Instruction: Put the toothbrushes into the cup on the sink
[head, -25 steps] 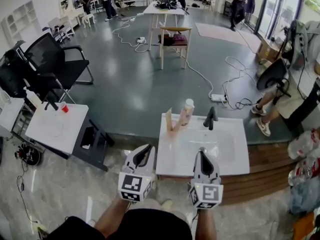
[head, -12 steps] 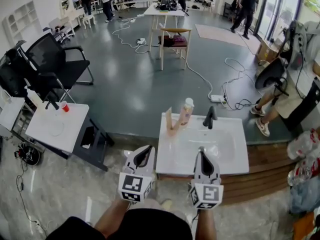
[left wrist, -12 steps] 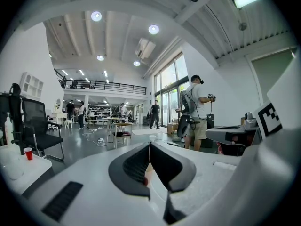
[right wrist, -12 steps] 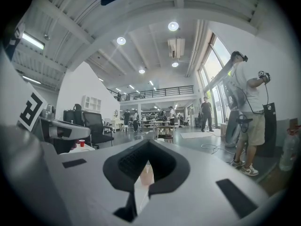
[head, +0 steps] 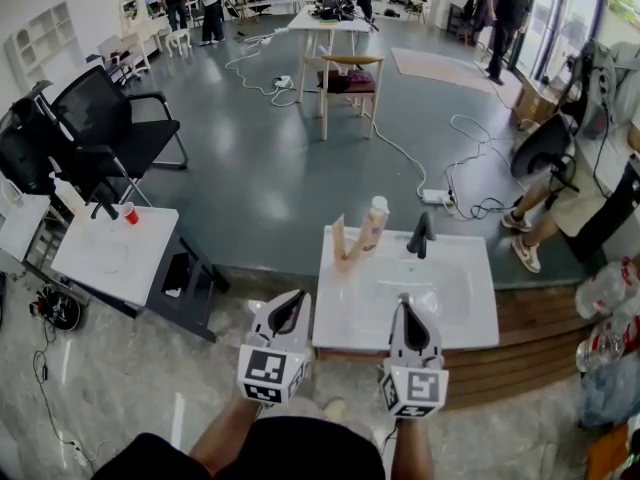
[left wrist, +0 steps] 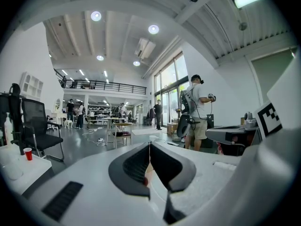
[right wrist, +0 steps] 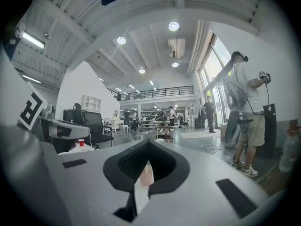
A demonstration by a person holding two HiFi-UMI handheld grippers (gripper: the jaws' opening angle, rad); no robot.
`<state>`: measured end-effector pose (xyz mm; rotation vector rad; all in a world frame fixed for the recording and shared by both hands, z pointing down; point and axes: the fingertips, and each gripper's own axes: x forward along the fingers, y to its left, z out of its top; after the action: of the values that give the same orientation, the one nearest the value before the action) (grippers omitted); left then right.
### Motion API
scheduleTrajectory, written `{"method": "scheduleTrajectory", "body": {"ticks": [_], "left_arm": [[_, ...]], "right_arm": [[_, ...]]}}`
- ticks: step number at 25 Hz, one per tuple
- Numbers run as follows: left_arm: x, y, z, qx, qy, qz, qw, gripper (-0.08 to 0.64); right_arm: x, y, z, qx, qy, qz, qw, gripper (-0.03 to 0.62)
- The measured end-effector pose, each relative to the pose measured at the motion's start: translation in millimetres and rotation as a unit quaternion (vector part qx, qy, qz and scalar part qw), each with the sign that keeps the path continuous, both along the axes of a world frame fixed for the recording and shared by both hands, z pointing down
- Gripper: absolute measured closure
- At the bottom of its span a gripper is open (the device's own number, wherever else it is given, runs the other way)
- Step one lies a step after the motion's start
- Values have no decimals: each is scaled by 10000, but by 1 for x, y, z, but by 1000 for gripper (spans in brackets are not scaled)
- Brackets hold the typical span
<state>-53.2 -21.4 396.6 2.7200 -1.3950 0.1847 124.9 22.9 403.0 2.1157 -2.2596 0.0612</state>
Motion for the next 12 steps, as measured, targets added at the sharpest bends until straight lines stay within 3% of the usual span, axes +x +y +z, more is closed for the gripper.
{"method": "scheduleTrajectory", "body": {"ticks": [12], "left_arm": [[2,-2,2,-33,13,24,10000,552]], "right_arm": [[1,-1,1,1,-11,-17,10000,595]]}}
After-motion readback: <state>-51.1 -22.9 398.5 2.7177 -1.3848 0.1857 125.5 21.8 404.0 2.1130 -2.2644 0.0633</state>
